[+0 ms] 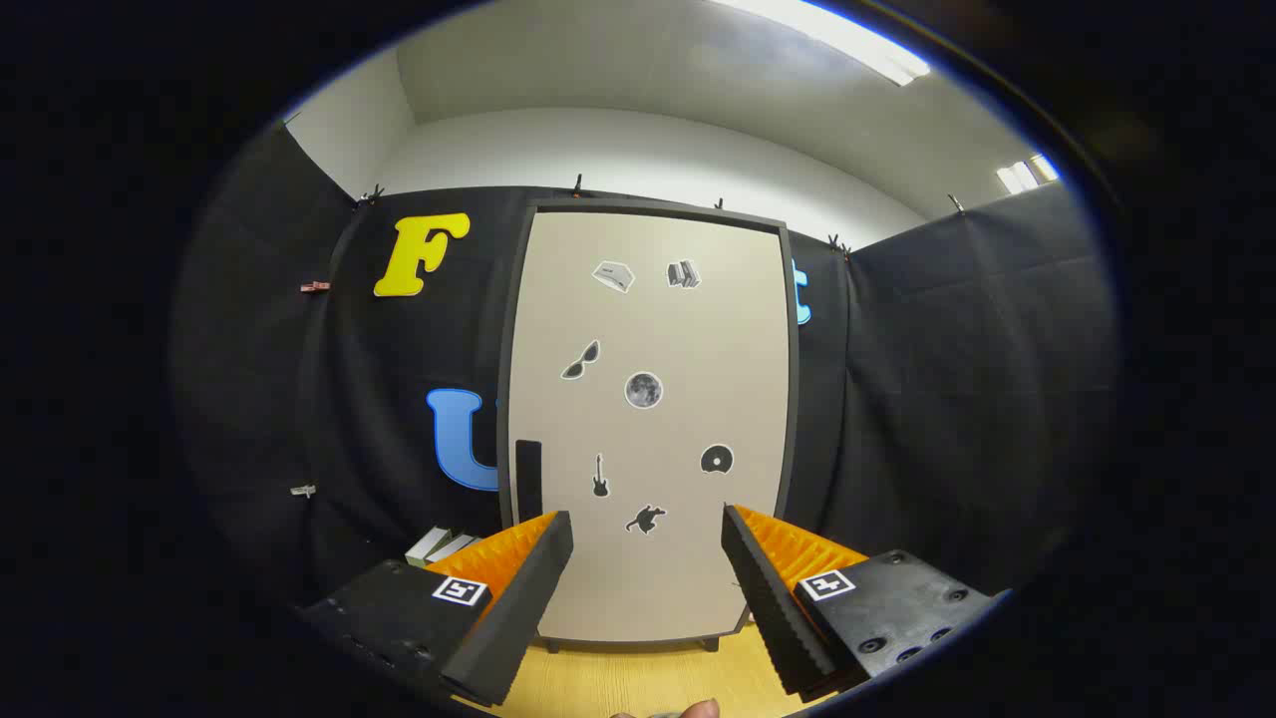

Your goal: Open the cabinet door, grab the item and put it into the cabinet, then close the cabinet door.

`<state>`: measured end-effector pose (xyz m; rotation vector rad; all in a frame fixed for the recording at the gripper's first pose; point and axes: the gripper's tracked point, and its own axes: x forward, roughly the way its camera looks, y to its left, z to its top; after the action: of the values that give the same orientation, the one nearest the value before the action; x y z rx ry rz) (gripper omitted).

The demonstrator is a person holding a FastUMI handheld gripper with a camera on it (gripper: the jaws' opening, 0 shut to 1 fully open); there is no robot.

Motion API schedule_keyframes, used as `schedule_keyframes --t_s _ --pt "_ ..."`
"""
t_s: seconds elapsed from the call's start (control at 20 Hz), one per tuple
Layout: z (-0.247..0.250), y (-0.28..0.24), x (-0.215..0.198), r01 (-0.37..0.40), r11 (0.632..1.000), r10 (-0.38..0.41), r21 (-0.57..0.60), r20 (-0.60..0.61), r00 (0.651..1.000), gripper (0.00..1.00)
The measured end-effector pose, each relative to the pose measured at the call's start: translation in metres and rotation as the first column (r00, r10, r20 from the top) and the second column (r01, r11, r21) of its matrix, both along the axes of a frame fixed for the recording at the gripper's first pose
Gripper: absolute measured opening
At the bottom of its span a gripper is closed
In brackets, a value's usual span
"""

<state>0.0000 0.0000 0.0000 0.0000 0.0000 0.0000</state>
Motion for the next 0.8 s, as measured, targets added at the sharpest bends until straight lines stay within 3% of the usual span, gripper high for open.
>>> schedule_keyframes --t_s 0.8 --pt "-0.0033 0.0053 -0.0063 0.006 1.0 -0.006 0.016 -0.016 1.0 0.97"
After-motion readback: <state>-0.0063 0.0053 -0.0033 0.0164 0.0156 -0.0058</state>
